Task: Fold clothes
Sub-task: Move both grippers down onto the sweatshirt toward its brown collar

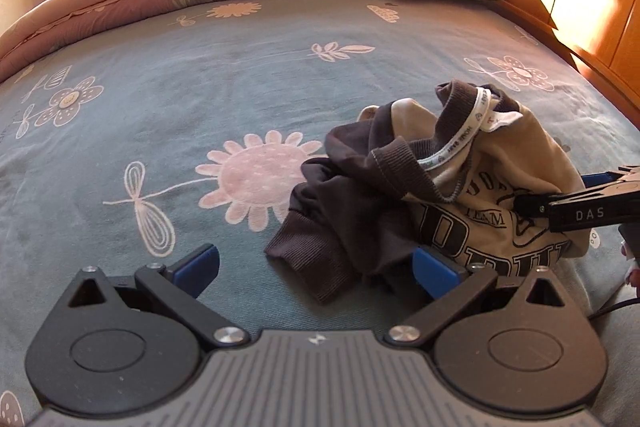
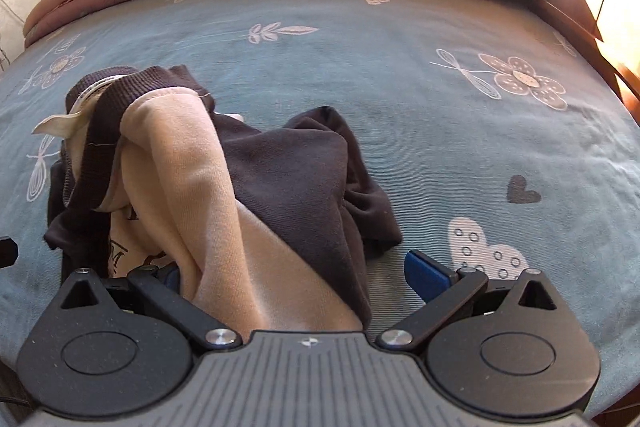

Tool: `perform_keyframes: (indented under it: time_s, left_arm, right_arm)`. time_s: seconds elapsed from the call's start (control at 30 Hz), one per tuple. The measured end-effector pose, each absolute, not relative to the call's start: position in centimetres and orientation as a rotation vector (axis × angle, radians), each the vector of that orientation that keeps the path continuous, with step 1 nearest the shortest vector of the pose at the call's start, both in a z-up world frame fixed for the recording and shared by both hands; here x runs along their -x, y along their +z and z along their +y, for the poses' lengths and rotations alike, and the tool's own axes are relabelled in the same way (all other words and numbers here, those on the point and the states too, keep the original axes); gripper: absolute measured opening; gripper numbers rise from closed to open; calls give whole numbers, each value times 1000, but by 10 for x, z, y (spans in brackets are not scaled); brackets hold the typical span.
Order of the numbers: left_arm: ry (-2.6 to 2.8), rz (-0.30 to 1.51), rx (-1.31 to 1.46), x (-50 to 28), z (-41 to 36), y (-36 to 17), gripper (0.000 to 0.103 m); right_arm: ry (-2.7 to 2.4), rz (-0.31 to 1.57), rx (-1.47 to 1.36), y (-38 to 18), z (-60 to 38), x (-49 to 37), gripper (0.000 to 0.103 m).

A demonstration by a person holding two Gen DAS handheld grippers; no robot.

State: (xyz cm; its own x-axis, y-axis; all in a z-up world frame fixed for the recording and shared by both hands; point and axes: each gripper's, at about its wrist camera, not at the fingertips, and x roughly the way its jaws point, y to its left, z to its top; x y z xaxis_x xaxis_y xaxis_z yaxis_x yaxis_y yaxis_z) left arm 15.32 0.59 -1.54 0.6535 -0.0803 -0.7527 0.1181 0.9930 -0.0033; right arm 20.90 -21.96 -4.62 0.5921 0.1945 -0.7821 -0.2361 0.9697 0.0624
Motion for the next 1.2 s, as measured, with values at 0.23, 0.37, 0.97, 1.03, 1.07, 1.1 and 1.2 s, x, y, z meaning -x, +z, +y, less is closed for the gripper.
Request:
perform_keyframes:
  time_s: [0.23, 0.37, 0.97, 1.03, 1.07, 1.1, 1.2]
  left_arm:
    - [-268, 830, -134, -180, -43, -27, 102]
    - [-317, 856, -175, -194, -50, -51, 102]
    - [-358, 948, -272, -185, -3, -82, 102]
    - [-361, 939, -267, -178, 5, -74, 102]
    - [-362, 932, -264, -174, 9, -69, 102]
    - [-360, 923, -255, -169, 13, -64, 101]
    - [-368, 890, -222, -156, 21, -49, 100]
  right_arm:
    - [257, 896, -11, -53, -242, -208, 103]
    - [262, 901, -51, -55, -250, -213, 103]
    - [295, 878, -57, -56, -252, -200, 103]
    - [294, 870, -40, -53, -251, -195, 103]
    - [294, 866, -35, -52, -251, -192, 103]
    - [294, 862, -31, -50, -251, -189, 103]
    - [290, 851, -24, -45, -249, -180, 103]
